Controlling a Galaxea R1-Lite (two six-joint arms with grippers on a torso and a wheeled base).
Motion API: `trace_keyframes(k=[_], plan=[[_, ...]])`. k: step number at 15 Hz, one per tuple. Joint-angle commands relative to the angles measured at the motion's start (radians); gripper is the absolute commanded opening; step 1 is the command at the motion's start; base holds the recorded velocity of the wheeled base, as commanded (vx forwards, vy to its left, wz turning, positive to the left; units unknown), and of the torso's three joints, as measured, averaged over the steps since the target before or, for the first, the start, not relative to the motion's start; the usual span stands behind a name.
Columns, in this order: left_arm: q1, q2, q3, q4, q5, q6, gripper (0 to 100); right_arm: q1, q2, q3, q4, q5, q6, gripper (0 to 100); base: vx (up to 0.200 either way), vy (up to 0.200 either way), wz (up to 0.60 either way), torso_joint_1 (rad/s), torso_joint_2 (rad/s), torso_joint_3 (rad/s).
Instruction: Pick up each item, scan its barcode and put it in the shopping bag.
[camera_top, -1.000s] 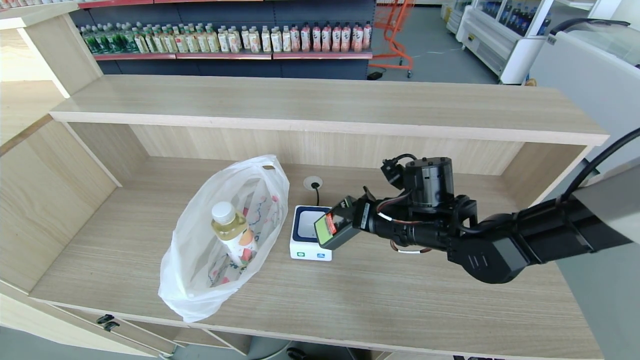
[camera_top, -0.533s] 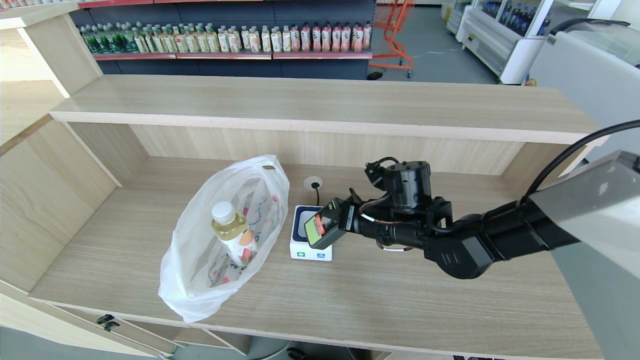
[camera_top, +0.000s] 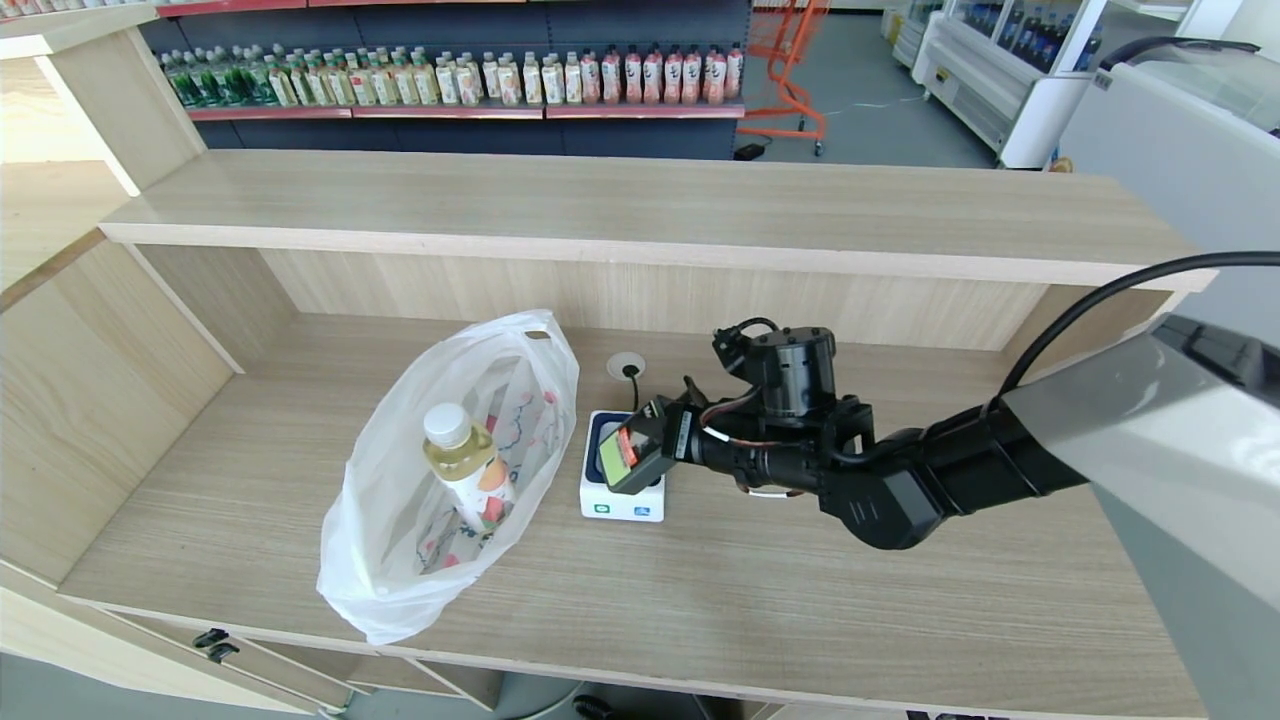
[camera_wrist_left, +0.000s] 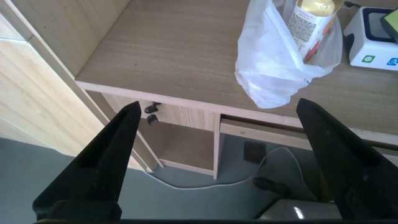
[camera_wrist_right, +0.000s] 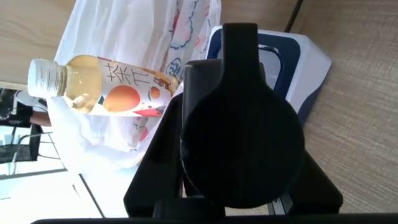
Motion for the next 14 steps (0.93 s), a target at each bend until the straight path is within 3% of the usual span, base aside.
trace_keyframes(k=[1,6,10,11,14], plan=[[0.000,0.000,0.000,0.000,0.001,0.000,100,0.001,0.022,-0.026,0.003,-0.001,0.000,0,0.000,0.000,0.00,0.000,0.00,0.000],[0.000,0.000,0.000,0.000,0.001,0.000,100,-0.010,-0.015,-0.021,0.003,0.004,0.001,0,0.000,0.000,0.00,0.000,0.00,0.000],[0.000,0.000,0.000,0.000,0.001,0.000,100,-0.032,-0.205,0.005,0.046,0.006,-0.002,0,0.000,0.000,0.00,0.000,0.00,0.000],[0.000,0.000,0.000,0.000,0.001,0.000,100,-0.047,-0.259,0.017,0.051,0.003,-0.031,0,0.000,0.000,0.00,0.000,0.00,0.000],[0.000,0.000,0.000,0.000,0.001,0.000,100,-0.124,-0.398,0.131,0.037,0.001,-0.292,0,0.000,0.000,0.00,0.000,0.00,0.000]])
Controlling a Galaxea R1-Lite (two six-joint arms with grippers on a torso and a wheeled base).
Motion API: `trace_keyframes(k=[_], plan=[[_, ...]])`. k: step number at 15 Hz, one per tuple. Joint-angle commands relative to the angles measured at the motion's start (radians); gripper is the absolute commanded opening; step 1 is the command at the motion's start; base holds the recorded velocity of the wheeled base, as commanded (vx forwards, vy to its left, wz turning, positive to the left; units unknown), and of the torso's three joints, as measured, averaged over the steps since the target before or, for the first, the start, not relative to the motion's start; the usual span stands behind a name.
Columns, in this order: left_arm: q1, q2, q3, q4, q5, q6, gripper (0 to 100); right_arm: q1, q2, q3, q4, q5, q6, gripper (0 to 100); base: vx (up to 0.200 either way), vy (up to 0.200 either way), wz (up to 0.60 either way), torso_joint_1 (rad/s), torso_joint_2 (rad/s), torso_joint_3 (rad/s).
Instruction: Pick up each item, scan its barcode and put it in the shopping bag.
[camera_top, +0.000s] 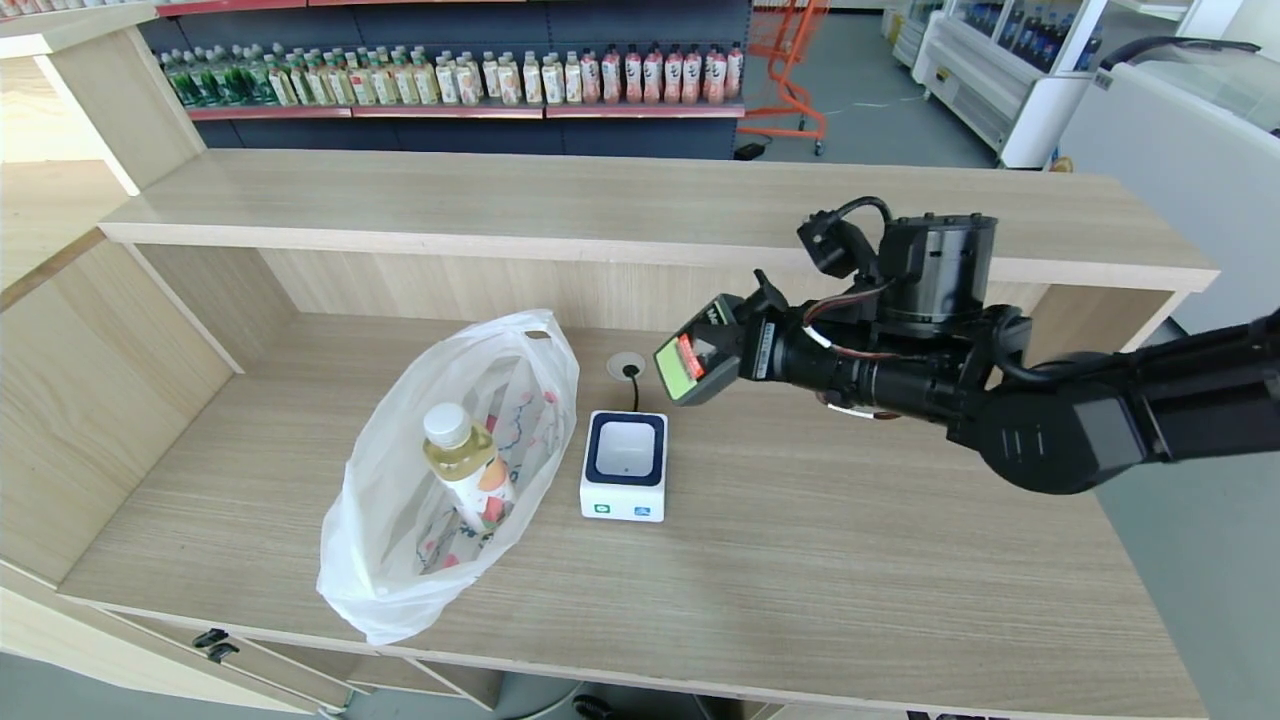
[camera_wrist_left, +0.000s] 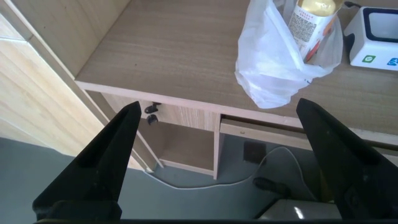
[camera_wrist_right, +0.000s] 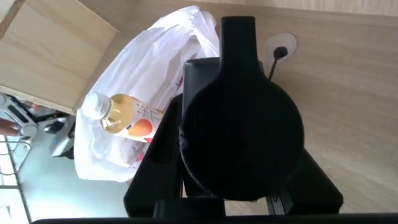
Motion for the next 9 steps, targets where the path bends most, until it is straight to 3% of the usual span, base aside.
trace_keyframes(k=[1,4,7,9], plan=[[0.000,0.000,0.000,0.000,0.001,0.000,100,-0.075,-0.148,0.140,-0.040,0.001,-0.133,0,0.000,0.000,0.00,0.000,0.00,0.000],[0.000,0.000,0.000,0.000,0.001,0.000,100,-0.083,-0.218,0.312,-0.138,-0.002,-0.151,0,0.000,0.000,0.00,0.000,0.00,0.000],[0.000,0.000,0.000,0.000,0.001,0.000,100,-0.083,-0.269,0.365,-0.138,0.003,-0.144,0,0.000,0.000,0.00,0.000,0.00,0.000],[0.000,0.000,0.000,0.000,0.001,0.000,100,-0.078,-0.299,0.362,-0.136,0.006,-0.056,0,0.000,0.200,0.00,0.002,0.01,0.005]])
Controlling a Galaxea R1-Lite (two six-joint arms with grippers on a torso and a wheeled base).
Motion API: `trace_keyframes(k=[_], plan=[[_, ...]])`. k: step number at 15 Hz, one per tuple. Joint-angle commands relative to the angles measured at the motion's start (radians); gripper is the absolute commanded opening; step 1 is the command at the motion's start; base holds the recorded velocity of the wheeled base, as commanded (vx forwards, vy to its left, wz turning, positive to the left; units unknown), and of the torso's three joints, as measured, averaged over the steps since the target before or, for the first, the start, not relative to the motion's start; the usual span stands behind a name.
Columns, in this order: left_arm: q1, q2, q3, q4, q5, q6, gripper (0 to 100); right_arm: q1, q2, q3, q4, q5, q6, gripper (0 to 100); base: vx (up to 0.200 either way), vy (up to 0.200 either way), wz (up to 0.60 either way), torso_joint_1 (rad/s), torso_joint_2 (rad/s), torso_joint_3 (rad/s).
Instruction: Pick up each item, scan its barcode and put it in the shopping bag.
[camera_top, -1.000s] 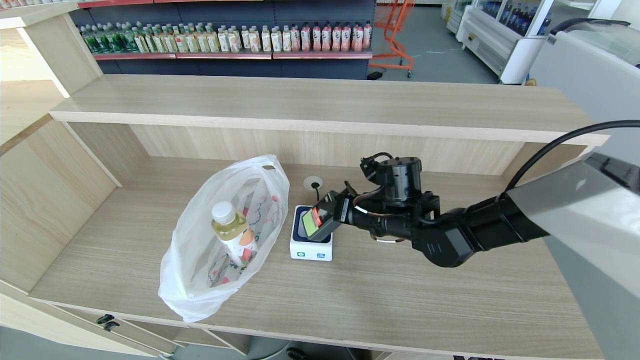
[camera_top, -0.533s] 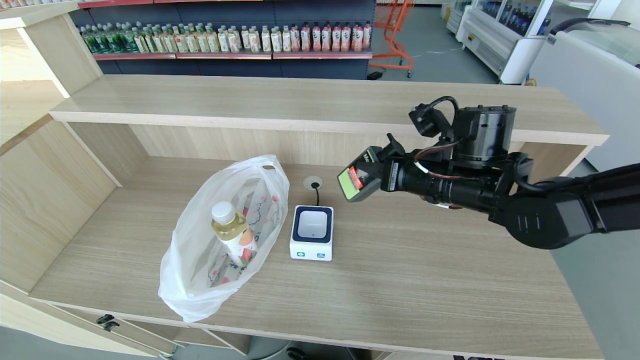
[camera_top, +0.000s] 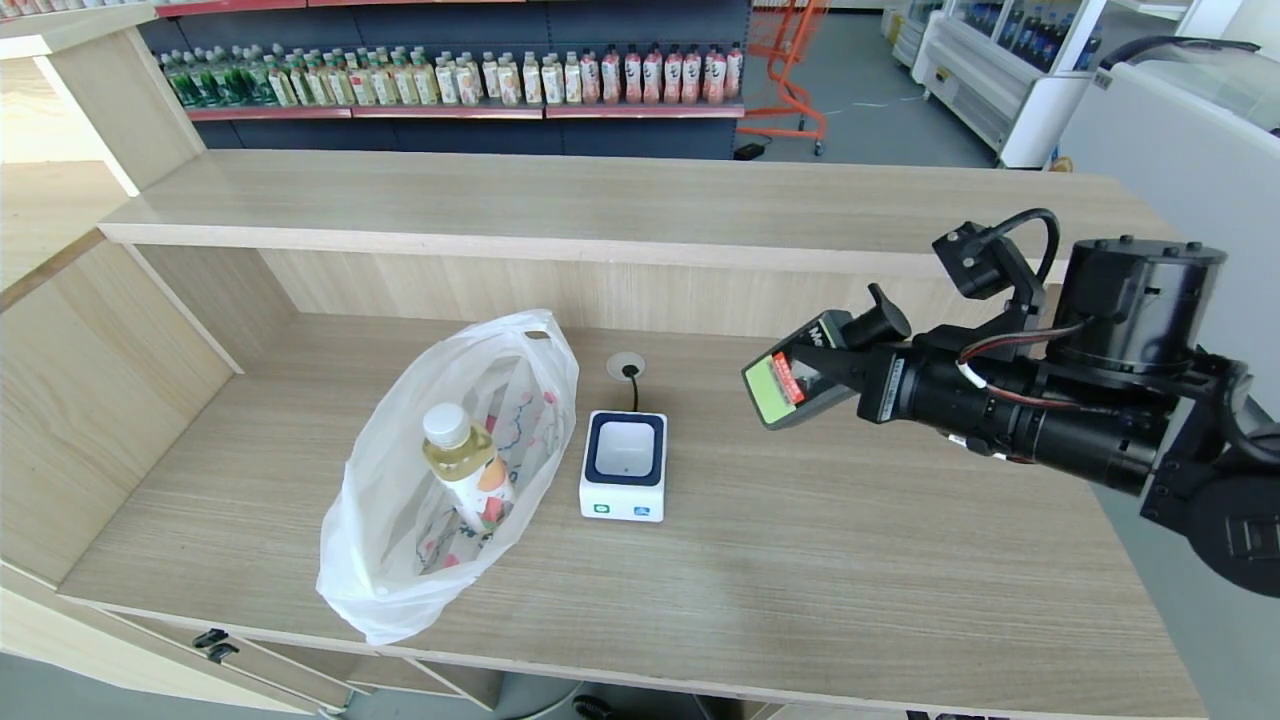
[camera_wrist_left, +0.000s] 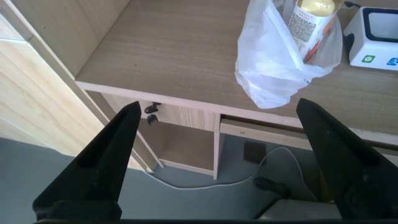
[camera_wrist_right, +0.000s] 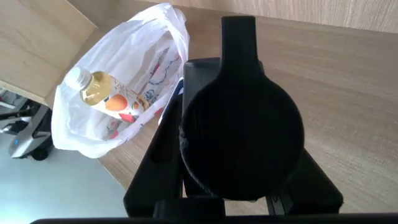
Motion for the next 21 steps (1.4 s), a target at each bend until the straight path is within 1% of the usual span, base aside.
trace_keyframes(k=[1,4,6,13,18,21], plan=[[0.000,0.000,0.000,0.000,0.001,0.000,100,0.003,-0.046,0.003,0.001,0.001,0.034,0,0.000,0.200,0.00,-0.002,0.00,0.007],[0.000,0.000,0.000,0.000,0.001,0.000,100,0.003,-0.046,0.005,0.003,0.003,0.037,0,0.000,0.200,0.00,0.002,0.00,0.001],[0.000,0.000,0.000,0.000,0.001,0.000,100,0.005,-0.043,-0.001,0.009,0.003,0.081,0,0.000,0.200,0.00,-0.002,0.00,0.005],[0.000,0.000,0.000,0.000,0.001,0.000,100,0.002,-0.009,-0.015,0.017,0.004,0.083,0,0.000,0.200,0.00,0.004,0.00,0.002],[0.000,0.000,0.000,0.000,0.001,0.001,100,0.000,0.011,-0.007,0.017,0.003,0.083,0,0.000,0.000,0.00,0.000,0.00,0.000],[0.000,0.000,0.000,0.000,0.001,0.003,100,0.000,0.030,0.002,0.015,0.001,0.083,0,0.200,0.000,0.00,-0.002,0.00,0.002]])
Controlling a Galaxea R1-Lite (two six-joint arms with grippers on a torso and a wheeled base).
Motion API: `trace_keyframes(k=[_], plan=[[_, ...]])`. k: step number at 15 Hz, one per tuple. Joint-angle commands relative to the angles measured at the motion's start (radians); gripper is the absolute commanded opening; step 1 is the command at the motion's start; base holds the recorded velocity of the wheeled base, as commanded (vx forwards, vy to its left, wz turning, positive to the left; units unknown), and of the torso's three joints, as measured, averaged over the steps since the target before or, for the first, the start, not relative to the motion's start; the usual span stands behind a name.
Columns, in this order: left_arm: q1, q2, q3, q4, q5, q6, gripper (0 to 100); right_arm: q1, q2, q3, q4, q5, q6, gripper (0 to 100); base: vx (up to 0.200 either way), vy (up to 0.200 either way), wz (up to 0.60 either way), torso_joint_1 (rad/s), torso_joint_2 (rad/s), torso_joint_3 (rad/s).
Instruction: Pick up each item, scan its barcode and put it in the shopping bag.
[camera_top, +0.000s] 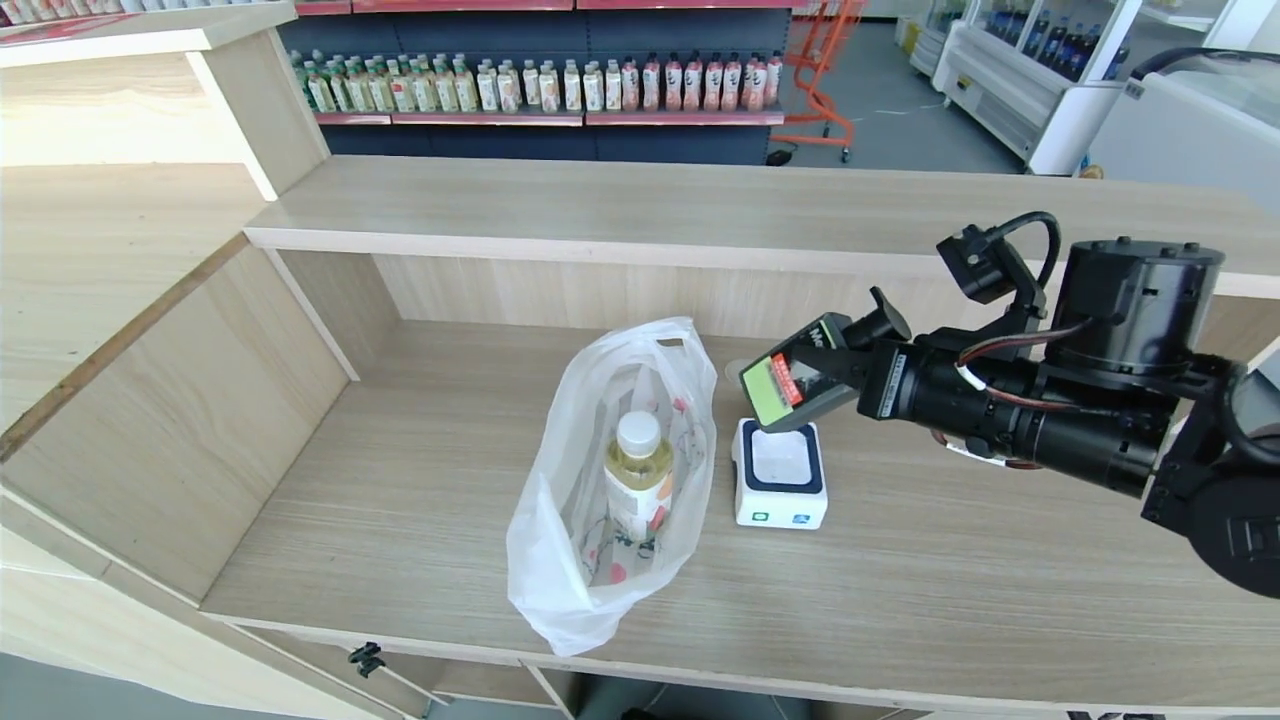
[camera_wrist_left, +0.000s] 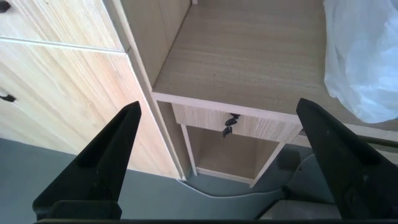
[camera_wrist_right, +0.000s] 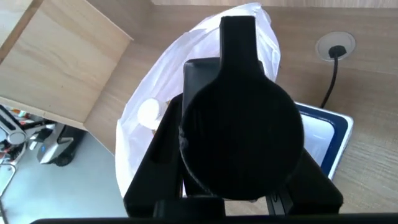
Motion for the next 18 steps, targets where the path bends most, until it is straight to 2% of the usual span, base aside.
trace_keyframes(k=[1,7,10,12,14,18], plan=[[0.002,0.000,0.000,0.000,0.001,-0.001,100,0.001,0.025,0.015,0.001,0.000,-0.001,0,0.000,0.000,0.00,0.000,0.00,0.000],[0.002,0.000,0.000,0.000,0.001,-0.001,100,0.004,0.160,-0.010,-0.005,-0.002,-0.018,0,0.000,0.000,0.00,0.000,0.00,0.000],[0.002,0.000,0.000,0.000,0.001,-0.001,100,0.018,0.256,-0.028,-0.008,-0.008,-0.106,0,0.000,0.000,0.00,0.000,0.00,0.000],[0.002,0.000,0.000,0.000,0.001,-0.001,100,0.025,0.331,-0.034,-0.091,-0.002,-0.227,0,0.000,0.000,0.00,0.000,0.00,0.000],[0.002,0.000,0.000,0.000,0.001,-0.001,100,0.064,0.402,-0.054,-0.218,-0.006,-0.242,0,0.000,0.000,0.00,0.000,0.00,0.000],[0.002,0.000,0.000,0.000,0.001,-0.001,100,0.099,0.488,-0.132,-0.241,-0.005,-0.297,0,0.000,0.000,0.00,0.000,0.00,0.000]])
